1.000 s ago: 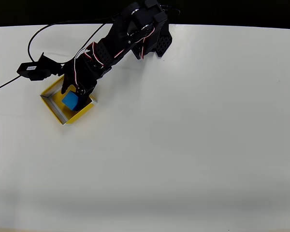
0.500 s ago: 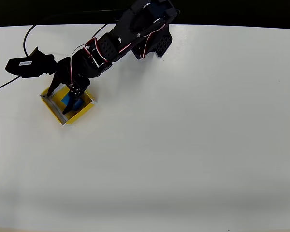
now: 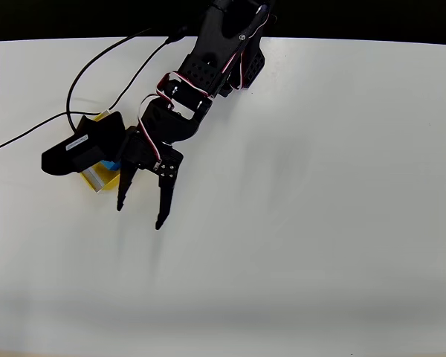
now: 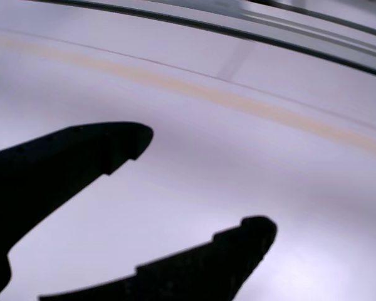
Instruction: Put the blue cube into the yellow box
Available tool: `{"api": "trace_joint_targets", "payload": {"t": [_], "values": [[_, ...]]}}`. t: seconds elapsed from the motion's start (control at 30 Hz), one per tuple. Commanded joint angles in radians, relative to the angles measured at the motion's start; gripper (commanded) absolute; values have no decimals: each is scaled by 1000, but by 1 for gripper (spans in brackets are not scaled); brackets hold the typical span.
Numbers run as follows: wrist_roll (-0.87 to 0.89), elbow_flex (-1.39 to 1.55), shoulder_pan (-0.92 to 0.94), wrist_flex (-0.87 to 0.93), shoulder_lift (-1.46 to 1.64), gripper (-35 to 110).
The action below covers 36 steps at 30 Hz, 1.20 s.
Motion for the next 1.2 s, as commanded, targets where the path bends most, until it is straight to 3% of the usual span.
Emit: {"api": "trace_joint_targets", "payload": {"t": [0.0,0.2,0.73,1.17], "values": [[3,-9,-195,107,178,33],[34,156,-390,308,405,33],[92,558,-391,954,904,25],[135,746,-379,1002,911,11]]}}
